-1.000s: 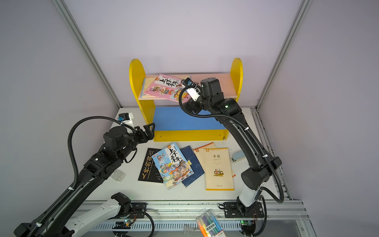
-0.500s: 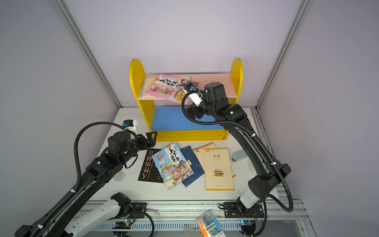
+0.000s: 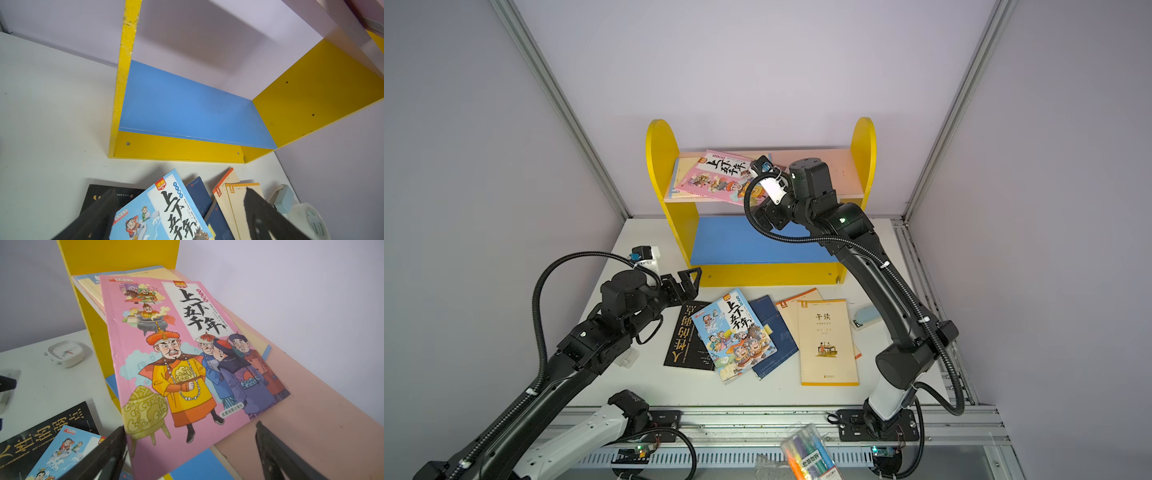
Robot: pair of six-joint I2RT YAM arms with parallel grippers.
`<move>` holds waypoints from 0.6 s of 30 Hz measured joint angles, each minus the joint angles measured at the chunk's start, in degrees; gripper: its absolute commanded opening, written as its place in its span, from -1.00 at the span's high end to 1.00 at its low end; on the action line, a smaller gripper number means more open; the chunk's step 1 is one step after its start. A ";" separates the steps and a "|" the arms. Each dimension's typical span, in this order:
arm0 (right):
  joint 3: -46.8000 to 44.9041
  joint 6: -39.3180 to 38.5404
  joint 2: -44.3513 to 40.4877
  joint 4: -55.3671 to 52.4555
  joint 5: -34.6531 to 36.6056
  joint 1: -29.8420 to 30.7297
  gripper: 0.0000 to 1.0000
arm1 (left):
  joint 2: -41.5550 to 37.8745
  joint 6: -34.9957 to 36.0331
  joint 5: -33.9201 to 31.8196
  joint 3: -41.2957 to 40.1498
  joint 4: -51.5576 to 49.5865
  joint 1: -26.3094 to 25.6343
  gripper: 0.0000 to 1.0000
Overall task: Stacking books/files
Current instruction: Rotate the book on the bookshelf.
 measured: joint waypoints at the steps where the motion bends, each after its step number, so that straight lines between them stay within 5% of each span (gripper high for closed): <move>1: 0.24 0.31 0.22 0.00 0.35 -0.07 -0.95 | -0.07 -0.04 0.00 -0.13 0.02 0.00 -0.95; 18: 4.20 5.29 2.86 -2.29 0.07 -5.81 -0.95 | -0.22 -1.25 -0.13 -2.01 0.15 0.00 -0.95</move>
